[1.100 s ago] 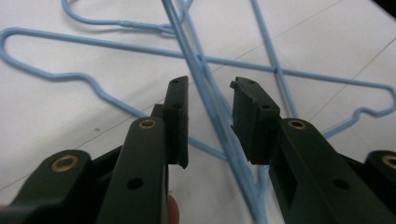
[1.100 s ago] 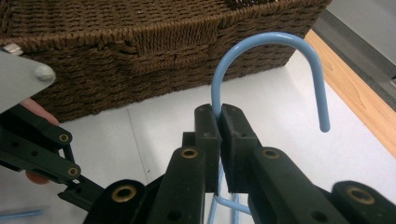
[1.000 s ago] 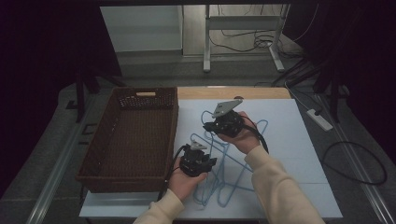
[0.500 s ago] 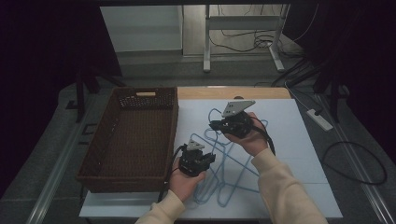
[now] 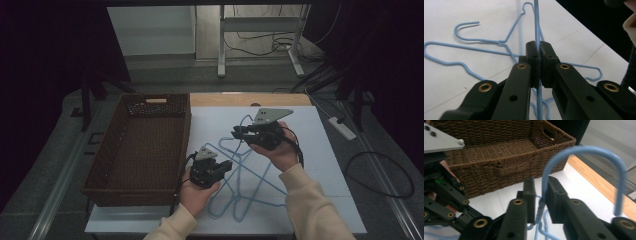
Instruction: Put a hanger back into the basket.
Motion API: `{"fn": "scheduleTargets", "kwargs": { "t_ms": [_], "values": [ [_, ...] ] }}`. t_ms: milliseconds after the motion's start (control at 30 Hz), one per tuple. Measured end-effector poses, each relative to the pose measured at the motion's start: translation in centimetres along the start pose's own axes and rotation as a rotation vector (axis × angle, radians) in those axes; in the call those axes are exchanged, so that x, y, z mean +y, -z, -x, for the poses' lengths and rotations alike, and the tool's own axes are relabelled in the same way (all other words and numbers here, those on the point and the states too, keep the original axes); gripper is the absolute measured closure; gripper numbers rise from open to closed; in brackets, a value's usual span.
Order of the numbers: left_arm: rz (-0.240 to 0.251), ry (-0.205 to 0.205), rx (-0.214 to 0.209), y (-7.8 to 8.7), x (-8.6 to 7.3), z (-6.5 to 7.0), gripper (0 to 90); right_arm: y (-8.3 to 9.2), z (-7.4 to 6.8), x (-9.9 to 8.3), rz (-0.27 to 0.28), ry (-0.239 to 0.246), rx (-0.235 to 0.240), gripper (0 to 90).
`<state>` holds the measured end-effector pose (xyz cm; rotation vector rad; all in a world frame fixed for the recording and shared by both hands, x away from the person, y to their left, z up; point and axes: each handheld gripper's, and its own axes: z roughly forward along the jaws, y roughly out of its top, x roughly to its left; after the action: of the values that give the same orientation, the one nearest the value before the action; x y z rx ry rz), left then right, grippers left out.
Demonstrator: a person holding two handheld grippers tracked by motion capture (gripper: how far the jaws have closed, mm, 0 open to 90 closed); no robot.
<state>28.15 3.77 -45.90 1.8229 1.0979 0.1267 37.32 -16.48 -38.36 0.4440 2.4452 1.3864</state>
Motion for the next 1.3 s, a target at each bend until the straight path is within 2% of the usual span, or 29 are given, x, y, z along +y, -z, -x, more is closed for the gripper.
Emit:
{"fn": "scheduleTargets", "kwargs": {
  "t_ms": [67,133,233,300,400,467,533,567,733,767,900,967,1100,1300],
  "values": [
    [0.002,-0.002,-0.002,0.1,0.1,0.0,86.8,0.2,-0.1,-0.1,0.004,-0.004,-0.001,70.9],
    [0.005,0.000,-0.006,0.4,0.2,-0.1,86.8,1.0,-0.3,-0.6,0.031,-0.034,-0.008,61.8],
    [0.014,0.003,-0.016,1.0,0.4,-0.2,86.8,2.6,-0.7,-1.7,0.070,-0.087,-0.021,55.4],
    [0.017,0.004,-0.020,1.2,0.5,-0.2,86.8,3.0,-0.8,-2.0,0.072,-0.092,-0.024,54.4],
    [0.029,0.002,-0.039,2.1,1.0,-0.1,86.8,4.8,-1.3,-3.5,0.086,-0.129,-0.040,51.7],
    [0.032,-0.002,-0.042,2.4,1.1,-0.1,86.8,5.2,-1.4,-3.9,0.081,-0.141,-0.044,50.7],
    [0.044,-0.006,-0.050,3.4,1.5,-0.1,86.8,6.5,-1.9,-5.0,0.077,-0.163,-0.071,48.5],
    [0.044,-0.006,-0.050,3.4,1.5,-0.1,86.8,6.5,-1.9,-5.0,0.077,-0.163,-0.071,48.5],
    [0.065,0.000,-0.064,5.3,2.3,-0.9,86.8,8.0,-2.9,-6.8,0.064,-0.199,-0.100,43.7],
    [0.065,0.000,-0.064,5.3,2.3,-0.9,86.8,8.0,-2.9,-6.8,0.064,-0.199,-0.100,43.7],
    [0.079,0.011,-0.066,6.4,2.8,-1.9,86.8,8.7,-2.9,-8.7,0.054,-0.245,-0.133,40.4],
    [0.091,0.024,-0.079,7.0,3.0,-2.4,86.8,8.7,-2.9,-9.0,0.048,-0.249,-0.138,39.8],
    [0.114,0.039,-0.089,8.1,3.5,-3.3,86.8,9.0,-2.8,-10.6,0.031,-0.281,-0.163,37.2],
    [0.145,0.024,-0.078,10.0,4.3,-4.3,86.8,9.2,-2.7,-12.2,0.009,-0.306,-0.185,34.5]
  ]
}}
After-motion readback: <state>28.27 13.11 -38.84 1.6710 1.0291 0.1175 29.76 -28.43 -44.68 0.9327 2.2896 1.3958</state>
